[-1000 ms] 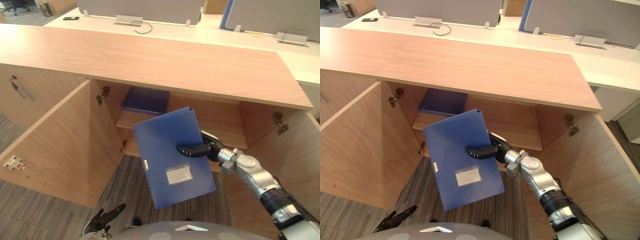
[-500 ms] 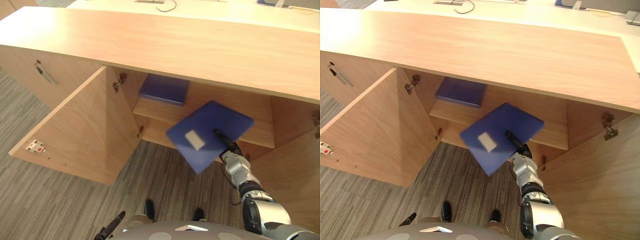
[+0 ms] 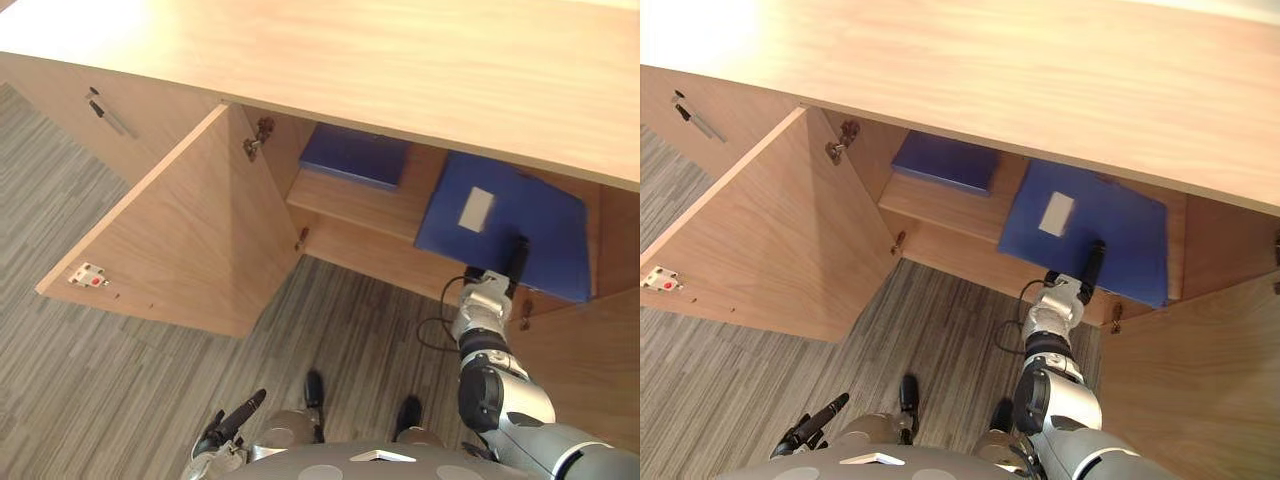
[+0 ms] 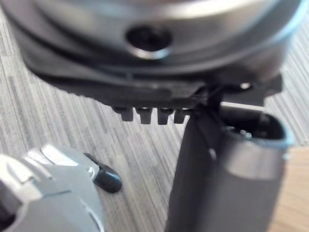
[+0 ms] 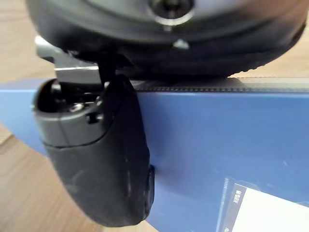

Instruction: Walk over to the cabinet, pick up the folder, carry it to the office cabinet, place the folder inside the office cabinet, then close the office cabinet door

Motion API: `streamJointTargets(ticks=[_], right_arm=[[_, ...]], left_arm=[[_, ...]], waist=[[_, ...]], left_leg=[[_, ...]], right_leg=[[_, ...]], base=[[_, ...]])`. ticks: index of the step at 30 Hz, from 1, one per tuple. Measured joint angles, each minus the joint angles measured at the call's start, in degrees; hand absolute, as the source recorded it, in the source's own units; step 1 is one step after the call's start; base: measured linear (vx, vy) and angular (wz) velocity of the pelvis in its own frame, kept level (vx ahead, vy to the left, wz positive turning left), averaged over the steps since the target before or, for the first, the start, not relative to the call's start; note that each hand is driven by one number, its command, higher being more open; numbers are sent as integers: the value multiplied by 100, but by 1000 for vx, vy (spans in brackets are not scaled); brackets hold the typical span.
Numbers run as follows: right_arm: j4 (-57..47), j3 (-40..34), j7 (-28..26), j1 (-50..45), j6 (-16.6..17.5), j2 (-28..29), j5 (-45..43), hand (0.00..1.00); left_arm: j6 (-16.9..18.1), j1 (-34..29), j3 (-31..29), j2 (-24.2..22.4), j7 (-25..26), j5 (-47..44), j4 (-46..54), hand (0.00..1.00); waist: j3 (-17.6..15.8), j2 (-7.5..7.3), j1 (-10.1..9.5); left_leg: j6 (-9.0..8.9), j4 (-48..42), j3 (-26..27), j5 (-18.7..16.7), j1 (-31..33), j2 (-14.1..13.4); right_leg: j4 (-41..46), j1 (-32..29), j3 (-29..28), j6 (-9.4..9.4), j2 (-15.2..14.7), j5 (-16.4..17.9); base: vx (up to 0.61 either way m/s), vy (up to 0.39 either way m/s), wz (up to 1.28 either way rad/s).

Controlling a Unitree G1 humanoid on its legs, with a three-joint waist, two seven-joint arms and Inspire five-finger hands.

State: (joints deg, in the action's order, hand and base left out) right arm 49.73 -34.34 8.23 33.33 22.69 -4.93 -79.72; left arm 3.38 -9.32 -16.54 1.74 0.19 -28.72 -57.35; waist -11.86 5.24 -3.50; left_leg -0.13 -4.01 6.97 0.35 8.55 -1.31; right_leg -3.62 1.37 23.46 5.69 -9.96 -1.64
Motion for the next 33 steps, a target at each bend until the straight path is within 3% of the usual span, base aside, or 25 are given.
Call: streamJointTargets(ticks=[1, 3, 4, 7, 9, 12, 16, 19, 25, 33], right_arm=[[-141, -79, 39, 62, 46, -1, -1, 0], [-809, -172, 236, 261, 180, -9, -1, 0], [-942, -165, 247, 317, 174, -13, 1, 0], [-1244, 77, 362, 953, 123, -51, 41, 0], [-1258, 254, 482, 1721, 43, -164, 71, 0], [-1653, 319, 760, 2358, 17, -313, 72, 0], [-1686, 358, 1187, 2919, 87, -980, 81, 0], [-1673, 302, 1494, 3241, 134, -1407, 82, 0], [-1111, 329, 1865, 3959, -53, -2031, 45, 0], [-777, 1045, 2214, 5057, -156, -2717, -155, 0]], left_arm=[[23, 0, -12, -37, 0, -2, 64, 100], [36, -1, -76, -206, 4, -30, 172, 100], [41, -1, -80, -234, 6, -40, 177, 100], [46, -2, -77, -303, 3, -44, 234, 100], [48, 20, -12, -307, -7, -104, 504, 100], [110, 20, 54, -308, -9, -305, 848, 100], [180, 57, 285, -220, -18, -318, 1080, 100], [189, 135, 480, -112, 4, -318, 1164, 100], [194, 158, 752, 7, 33, -318, 1396, 100], [198, 152, 873, -22, 93, -308, 1517, 100]], waist=[[-102, 68, -16], [-370, 318, -91], [-377, 333, -100], [-423, 288, -119], [-710, 126, -149], [-871, 146, -171], [-1124, 190, -179], [-1334, 228, -154], [-1405, 254, -236], [-1494, 401, -366]], left_leg=[[23, -331, -5, -135, 141, -53], [119, -1445, 11, -448, 627, -241], [128, -1593, 13, -455, 739, -259], [15, -1655, 108, -558, 1135, -363], [-30, -2072, 378, -734, 1529, -437], [-32, -3208, 489, -1156, 2422, -649], [29, -4526, 491, -1645, 3505, -850], [103, -5040, 468, -1762, 4027, -884], [160, -5408, 403, -1739, 4670, -820], [230, -5566, 465, -1615, 5250, -722]], right_leg=[[87, -16, 8, -27, 4, 22], [793, -263, 43, -47, -56, 381], [1028, -415, 34, -59, -97, 498], [2266, -1502, -220, -148, -269, 1021], [3273, -2354, -613, -242, -428, 1358], [4355, -3347, -942, -292, -498, 1702], [5577, -4468, -1182, -274, -630, 2032], [6039, -4988, -1281, -270, -720, 2097], [6480, -5595, -1285, -325, -911, 2131], [6819, -6283, -1423, -339, -1105, 2135]], base=[[-62, 11, 15], [-116, 27, 0], [-121, 18, -5], [-181, -27, -31], [-200, -55, -54], [-196, -6, -40], [-145, 53, -19], [-130, 59, 0], [-109, 1, 12], [-72, 2, 8]])
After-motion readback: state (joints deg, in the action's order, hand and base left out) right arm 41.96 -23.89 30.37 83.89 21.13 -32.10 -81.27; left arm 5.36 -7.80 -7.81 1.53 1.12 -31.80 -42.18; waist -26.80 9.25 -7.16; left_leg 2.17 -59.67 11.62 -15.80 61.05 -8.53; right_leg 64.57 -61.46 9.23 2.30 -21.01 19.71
